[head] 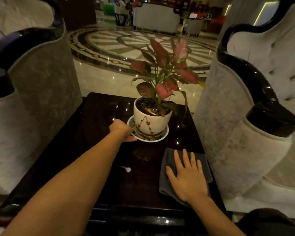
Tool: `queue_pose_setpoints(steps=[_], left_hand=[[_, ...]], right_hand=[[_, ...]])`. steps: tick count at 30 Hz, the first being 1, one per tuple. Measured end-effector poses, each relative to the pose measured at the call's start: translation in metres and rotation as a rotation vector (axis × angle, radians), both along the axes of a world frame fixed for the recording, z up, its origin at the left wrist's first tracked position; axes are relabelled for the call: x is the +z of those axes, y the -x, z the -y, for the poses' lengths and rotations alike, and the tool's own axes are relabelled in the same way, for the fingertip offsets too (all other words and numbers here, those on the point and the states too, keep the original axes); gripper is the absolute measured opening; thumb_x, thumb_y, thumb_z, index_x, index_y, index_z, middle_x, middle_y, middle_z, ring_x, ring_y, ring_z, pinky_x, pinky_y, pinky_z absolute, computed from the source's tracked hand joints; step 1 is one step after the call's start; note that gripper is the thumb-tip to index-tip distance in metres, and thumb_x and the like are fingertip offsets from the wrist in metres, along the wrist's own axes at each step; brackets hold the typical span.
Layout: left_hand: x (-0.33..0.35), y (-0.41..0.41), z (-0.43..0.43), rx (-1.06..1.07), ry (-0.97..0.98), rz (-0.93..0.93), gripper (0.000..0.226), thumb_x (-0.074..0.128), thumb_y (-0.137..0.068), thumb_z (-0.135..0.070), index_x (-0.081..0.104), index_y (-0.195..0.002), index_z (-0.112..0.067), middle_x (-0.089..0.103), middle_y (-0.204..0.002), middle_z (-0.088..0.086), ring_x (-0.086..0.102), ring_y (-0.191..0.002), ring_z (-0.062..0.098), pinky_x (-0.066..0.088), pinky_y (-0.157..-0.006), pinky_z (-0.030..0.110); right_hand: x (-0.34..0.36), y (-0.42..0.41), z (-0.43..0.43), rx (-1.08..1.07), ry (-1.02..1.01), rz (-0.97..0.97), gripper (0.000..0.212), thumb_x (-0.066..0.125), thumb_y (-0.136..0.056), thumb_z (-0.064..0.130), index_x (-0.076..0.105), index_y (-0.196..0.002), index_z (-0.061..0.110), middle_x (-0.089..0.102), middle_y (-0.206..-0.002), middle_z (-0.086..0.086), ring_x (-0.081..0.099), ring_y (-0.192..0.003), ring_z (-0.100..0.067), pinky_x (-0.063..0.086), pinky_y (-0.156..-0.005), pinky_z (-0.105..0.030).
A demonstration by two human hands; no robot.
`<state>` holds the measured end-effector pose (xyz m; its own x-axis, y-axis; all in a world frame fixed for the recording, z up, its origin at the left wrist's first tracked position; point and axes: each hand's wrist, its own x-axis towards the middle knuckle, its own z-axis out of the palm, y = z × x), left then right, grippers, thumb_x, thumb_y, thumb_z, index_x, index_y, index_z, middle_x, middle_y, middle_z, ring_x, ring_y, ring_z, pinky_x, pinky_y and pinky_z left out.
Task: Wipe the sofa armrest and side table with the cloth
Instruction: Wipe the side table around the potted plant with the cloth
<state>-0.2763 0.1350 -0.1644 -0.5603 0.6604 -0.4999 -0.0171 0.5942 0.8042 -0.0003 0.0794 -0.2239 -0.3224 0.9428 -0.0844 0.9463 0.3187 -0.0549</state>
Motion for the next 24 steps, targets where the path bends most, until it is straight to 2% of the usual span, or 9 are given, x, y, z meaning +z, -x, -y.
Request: queue_pose_setpoints(steps=[2, 4, 6, 8, 10, 13, 17, 21, 24], left_hand=[[0.000, 0.011, 0.014, -0.188, -0.054, -0.129, 0.025, 0.071, -0.088, -0.017, 0.065, -0.109, -0.006, 0.070, -0.097, 0.015, 0.073, -0.057, 0.027, 0.059, -0.049, 0.031], [0.000, 0.036, 0.035, -0.388, -0.125, -0.422, 0.014, 0.067, -0.091, -0.024, 0.071, -0.102, -0.016, 0.071, -0.078, 0.001, 0.072, -0.059, 0.018, 0.055, -0.050, 0.024], [0.001, 0.069, 0.065, -0.425, -0.160, -0.718, 0.015, 0.063, -0.092, -0.031, 0.073, -0.100, -0.022, 0.066, -0.074, -0.011, 0.070, -0.074, 0.013, 0.049, -0.061, 0.023], [-0.006, 0.102, 0.098, -0.358, -0.165, -0.855, 0.023, 0.059, -0.094, -0.037, 0.072, -0.104, -0.021, 0.069, -0.086, -0.004, 0.067, -0.088, 0.019, 0.048, -0.071, 0.030], [-0.017, 0.119, 0.129, -0.335, -0.126, -0.893, 0.041, 0.055, -0.094, -0.047, 0.068, -0.117, -0.015, 0.069, -0.111, 0.009, 0.063, -0.105, 0.027, 0.050, -0.088, 0.036], [-0.034, 0.125, 0.177, -0.437, -0.030, -0.837, 0.079, 0.048, -0.087, -0.069, 0.049, -0.142, -0.012, 0.046, -0.149, 0.010, 0.040, -0.138, 0.025, 0.030, -0.114, 0.035], [-0.054, 0.125, 0.224, -0.554, -0.017, -0.930, 0.116, 0.030, -0.071, -0.092, 0.017, -0.156, -0.014, 0.016, -0.165, 0.002, 0.007, -0.151, 0.014, 0.007, -0.119, 0.027], [-0.066, 0.126, 0.236, -0.673, 0.044, -1.126, 0.114, 0.020, -0.074, -0.093, -0.002, -0.157, -0.018, -0.003, -0.165, -0.002, -0.011, -0.150, 0.010, -0.002, -0.122, 0.031], [-0.066, 0.126, 0.233, -0.605, 0.019, -1.084, 0.102, 0.007, -0.080, -0.087, 0.000, -0.157, -0.019, -0.002, -0.166, -0.004, -0.013, -0.149, 0.009, -0.003, -0.122, 0.031]], right_hand=[[-0.004, -0.002, 0.009, -0.049, -0.037, 0.020, 0.078, 0.009, -0.095, 0.069, -0.006, -0.159, 0.028, -0.005, -0.169, -0.008, -0.007, -0.155, -0.031, -0.001, -0.125, -0.048], [-0.005, -0.007, 0.020, -0.126, -0.074, 0.039, 0.081, 0.007, -0.093, 0.069, -0.001, -0.160, 0.025, 0.003, -0.169, -0.011, 0.000, -0.154, -0.034, 0.003, -0.124, -0.049], [-0.001, 0.002, 0.029, -0.217, -0.068, 0.072, 0.086, 0.002, -0.089, 0.069, 0.003, -0.160, 0.022, 0.009, -0.168, -0.015, 0.005, -0.153, -0.038, 0.006, -0.124, -0.052], [0.003, 0.033, 0.034, -0.256, -0.028, 0.050, 0.089, 0.002, -0.088, 0.070, 0.005, -0.160, 0.018, 0.008, -0.167, -0.019, 0.006, -0.152, -0.042, 0.005, -0.123, -0.054], [0.004, 0.078, 0.037, -0.180, 0.010, 0.011, 0.089, 0.008, -0.091, 0.070, 0.005, -0.160, 0.015, 0.005, -0.166, -0.022, 0.002, -0.152, -0.044, 0.001, -0.123, -0.056], [0.004, 0.163, 0.048, 0.039, 0.051, -0.044, 0.087, 0.014, -0.093, 0.069, 0.004, -0.159, 0.012, 0.001, -0.165, -0.026, -0.003, -0.151, -0.046, -0.005, -0.121, -0.058], [0.009, 0.237, 0.059, 0.417, 0.057, -0.048, 0.073, 0.019, -0.101, 0.055, 0.001, -0.160, 0.017, -0.004, -0.167, -0.020, -0.008, -0.152, -0.041, -0.009, -0.122, -0.055], [0.013, 0.201, 0.048, 0.793, 0.006, -0.032, 0.064, 0.017, -0.102, 0.053, 0.002, -0.160, 0.029, -0.004, -0.169, -0.005, -0.009, -0.155, -0.027, -0.009, -0.124, -0.043], [0.005, 0.120, 0.042, 0.793, 0.005, -0.024, 0.066, 0.012, -0.098, 0.059, -0.001, -0.158, 0.038, -0.008, -0.167, 0.006, -0.011, -0.154, -0.018, -0.013, -0.121, -0.035]])
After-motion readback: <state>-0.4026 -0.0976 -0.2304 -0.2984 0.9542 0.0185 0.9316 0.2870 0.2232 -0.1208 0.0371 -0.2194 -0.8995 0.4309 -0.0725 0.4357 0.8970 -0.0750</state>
